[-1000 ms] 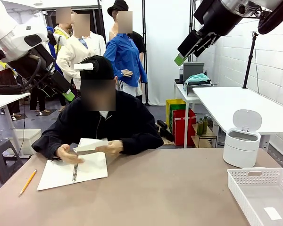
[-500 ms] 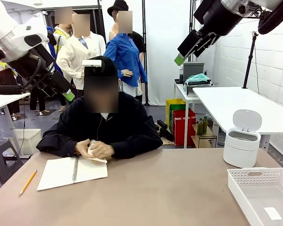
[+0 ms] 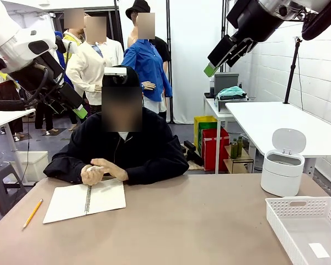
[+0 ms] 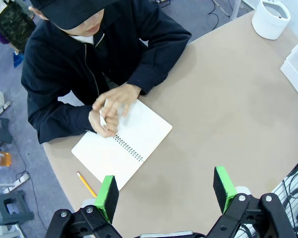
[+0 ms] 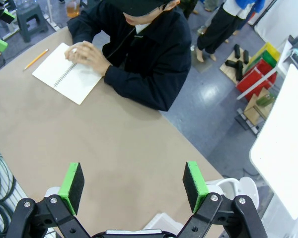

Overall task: Sort the paper based on its condition.
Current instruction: If a person hands you a paper, place it in the Organizing basket , and if it's crumpled, put it in the Trash can.

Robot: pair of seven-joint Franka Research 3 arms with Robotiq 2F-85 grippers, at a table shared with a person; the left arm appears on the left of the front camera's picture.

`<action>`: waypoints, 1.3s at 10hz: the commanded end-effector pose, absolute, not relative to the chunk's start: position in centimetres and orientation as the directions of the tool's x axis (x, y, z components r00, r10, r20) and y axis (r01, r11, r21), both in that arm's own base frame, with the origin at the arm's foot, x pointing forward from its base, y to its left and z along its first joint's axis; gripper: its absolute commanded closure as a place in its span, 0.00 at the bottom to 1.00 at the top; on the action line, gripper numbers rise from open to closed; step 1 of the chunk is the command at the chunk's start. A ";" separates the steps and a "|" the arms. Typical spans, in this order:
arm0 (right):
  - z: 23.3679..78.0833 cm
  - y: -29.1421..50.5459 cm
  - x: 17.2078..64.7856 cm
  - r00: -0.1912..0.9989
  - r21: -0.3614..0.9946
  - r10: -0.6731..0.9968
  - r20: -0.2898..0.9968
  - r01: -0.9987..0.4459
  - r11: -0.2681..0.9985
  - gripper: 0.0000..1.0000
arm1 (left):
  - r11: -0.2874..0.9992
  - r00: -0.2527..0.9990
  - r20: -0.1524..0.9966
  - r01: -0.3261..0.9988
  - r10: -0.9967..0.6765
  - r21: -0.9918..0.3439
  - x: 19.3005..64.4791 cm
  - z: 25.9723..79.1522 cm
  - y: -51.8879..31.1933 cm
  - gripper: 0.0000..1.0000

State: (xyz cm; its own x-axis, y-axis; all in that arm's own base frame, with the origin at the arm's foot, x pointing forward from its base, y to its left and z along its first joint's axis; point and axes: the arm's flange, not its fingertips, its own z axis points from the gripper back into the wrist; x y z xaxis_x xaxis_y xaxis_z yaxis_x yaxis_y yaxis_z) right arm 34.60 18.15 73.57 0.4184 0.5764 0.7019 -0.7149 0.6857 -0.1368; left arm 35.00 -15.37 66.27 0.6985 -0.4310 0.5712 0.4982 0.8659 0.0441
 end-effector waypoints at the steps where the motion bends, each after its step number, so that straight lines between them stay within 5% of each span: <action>1: 73.6 18.1 34.6 0.418 -0.137 0.577 0.702 -0.716 0.685 0.00 | 0.866 0.697 0.570 0.496 -0.435 0.054 35.0 66.3 -15.3 0.00; 13: 73.6 18.1 34.6 0.418 -0.137 0.577 0.702 -0.716 0.685 0.00 | 0.866 0.697 0.570 0.496 -0.435 0.054 35.0 66.3 -15.3 0.00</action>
State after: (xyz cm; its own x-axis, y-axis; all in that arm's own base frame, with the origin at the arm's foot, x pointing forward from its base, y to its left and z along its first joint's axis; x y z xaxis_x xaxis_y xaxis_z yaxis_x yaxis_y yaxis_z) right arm 34.60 18.15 73.58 0.4184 0.5764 0.7019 -0.7149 0.6857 -0.1368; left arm 35.00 -15.37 66.27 0.6985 -0.4310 0.5712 0.4982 0.8659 0.0441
